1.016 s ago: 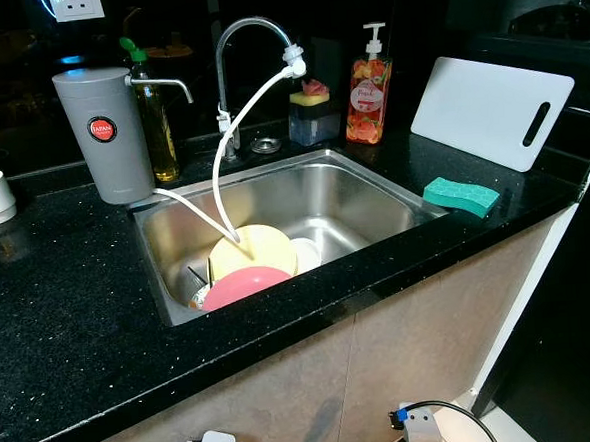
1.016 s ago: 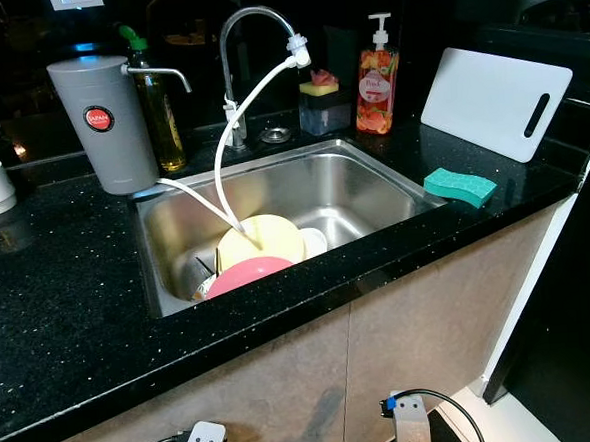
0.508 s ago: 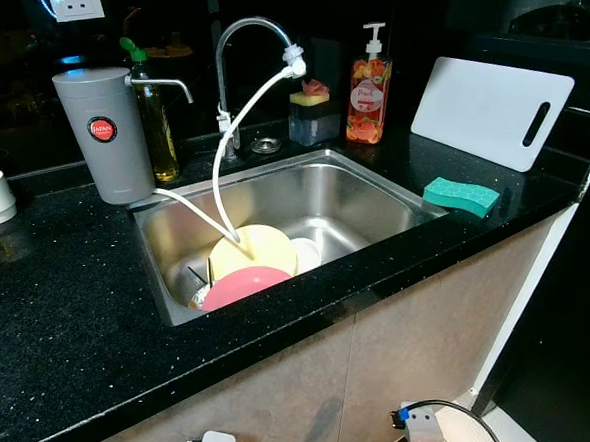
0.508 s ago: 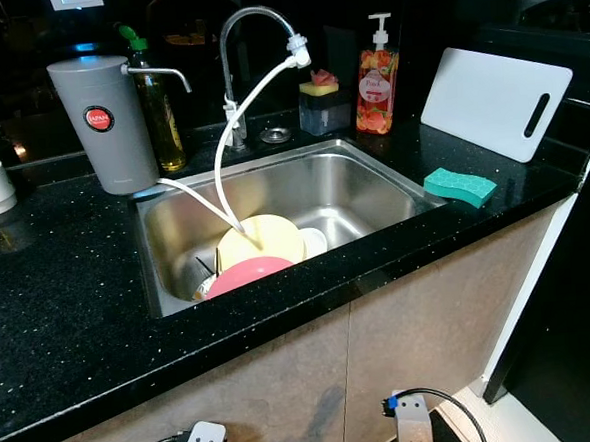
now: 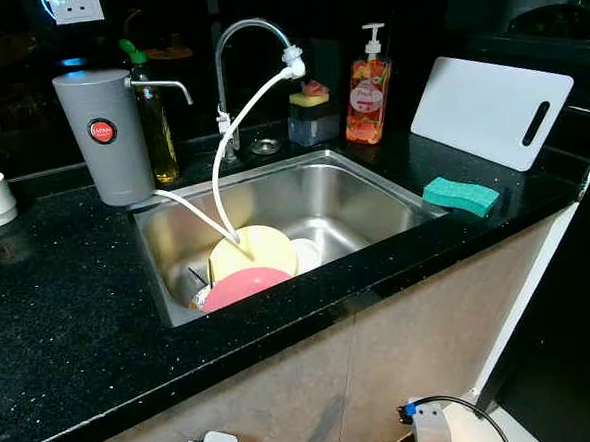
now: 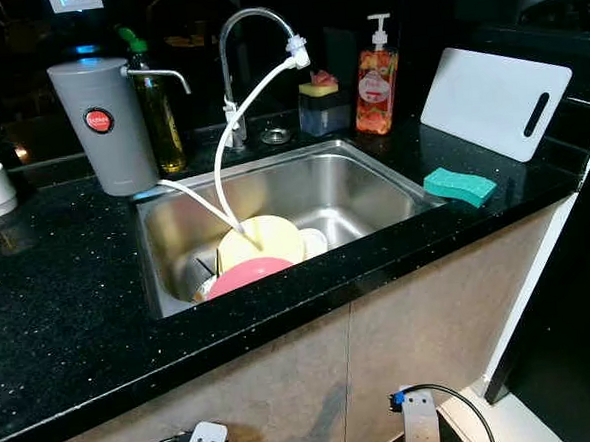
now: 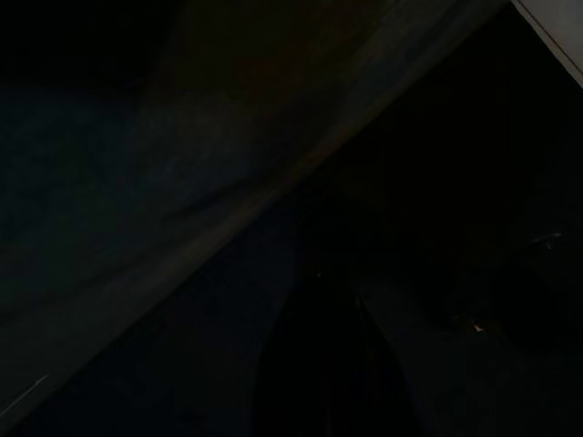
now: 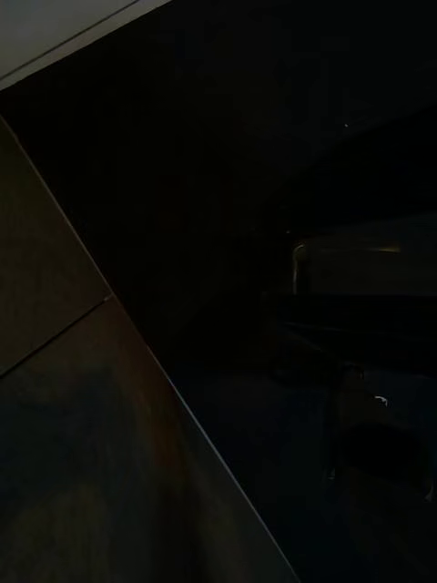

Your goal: Kitchen organization

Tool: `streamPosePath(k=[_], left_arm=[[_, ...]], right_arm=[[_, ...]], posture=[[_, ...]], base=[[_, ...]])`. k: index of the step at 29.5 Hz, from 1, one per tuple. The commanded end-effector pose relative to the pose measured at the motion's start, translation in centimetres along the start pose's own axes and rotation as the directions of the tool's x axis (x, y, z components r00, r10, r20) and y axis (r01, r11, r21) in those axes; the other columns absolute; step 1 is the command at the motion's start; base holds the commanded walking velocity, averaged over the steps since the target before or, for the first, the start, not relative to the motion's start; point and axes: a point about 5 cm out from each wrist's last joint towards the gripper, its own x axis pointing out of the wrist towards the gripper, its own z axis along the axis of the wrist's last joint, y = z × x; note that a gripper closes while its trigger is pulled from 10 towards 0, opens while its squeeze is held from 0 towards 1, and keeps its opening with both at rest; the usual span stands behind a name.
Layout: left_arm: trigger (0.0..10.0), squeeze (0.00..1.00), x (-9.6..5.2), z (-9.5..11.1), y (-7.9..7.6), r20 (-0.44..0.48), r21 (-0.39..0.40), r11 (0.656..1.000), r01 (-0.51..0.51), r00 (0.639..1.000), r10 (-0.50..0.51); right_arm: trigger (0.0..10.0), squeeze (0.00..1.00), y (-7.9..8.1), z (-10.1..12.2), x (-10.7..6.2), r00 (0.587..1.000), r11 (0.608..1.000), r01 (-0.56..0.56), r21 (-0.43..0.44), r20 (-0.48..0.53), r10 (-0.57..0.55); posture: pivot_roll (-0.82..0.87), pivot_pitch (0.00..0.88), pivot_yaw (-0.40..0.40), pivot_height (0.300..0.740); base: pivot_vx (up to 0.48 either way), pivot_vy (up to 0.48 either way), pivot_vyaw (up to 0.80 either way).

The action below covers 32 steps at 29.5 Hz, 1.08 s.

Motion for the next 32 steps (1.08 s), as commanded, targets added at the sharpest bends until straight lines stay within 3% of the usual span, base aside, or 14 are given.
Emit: streamPosePath(k=[1,6,11,18,27,32], left_arm=[[10.0,0.0,0.1,0.4,-0.2,-0.003,0.021,1.0,0.004,1.0,-0.004],[10.0,0.0,0.1,0.3,0.0,-0.004,0.02,1.0,-0.003,1.0,0.003],[10.0,0.0,0.1,0.0,-0.3,-0.01,0.003,1.0,-0.018,1.0,0.018],[10.0,0.0,0.2,0.3,-0.6,0.012,0.002,1.0,0.0,1.0,0.0],[10.0,0.0,0.1,2.0,0.6,0.051,0.03,0.999,-0.014,0.999,0.012],[10.0,0.0,0.3,3.0,0.4,0.072,0.028,0.999,-0.023,0.997,0.021]], right_arm=[[10.0,0.0,-0.2,0.2,0.0,1.0,1.0,0.005,0.013,0.002,-0.005],[10.0,0.0,-0.3,0.1,0.0,1.0,1.0,0.009,0.013,0.002,-0.009],[10.0,0.0,-1.5,0.3,-0.3,1.0,0.999,0.024,-0.039,-0.005,-0.024],[10.0,0.0,-2.8,0.5,-0.5,0.998,0.998,0.062,0.013,0.011,-0.062],[10.0,0.0,-1.4,0.7,-0.2,0.999,0.999,0.031,0.029,0.023,-0.031],[10.0,0.0,-1.2,0.9,-0.2,1.0,1.0,0.02,0.009,0.021,-0.02]], posture=[[-0.06,0.0,0.012,0.74],[-0.06,0.0,0.009,0.74],[-0.06,0.012,0.001,0.74],[-0.09,0.019,0.03,0.74],[-0.09,0.01,0.033,0.74],[-0.09,0.001,0.038,0.74]], base=[[0.0,0.0,0.0],[0.0,0.0,0.0],[0.0,0.0,0.0],[0.0,0.0,0.0],[0.0,0.0,0.0],[0.0,0.0,0.0]])
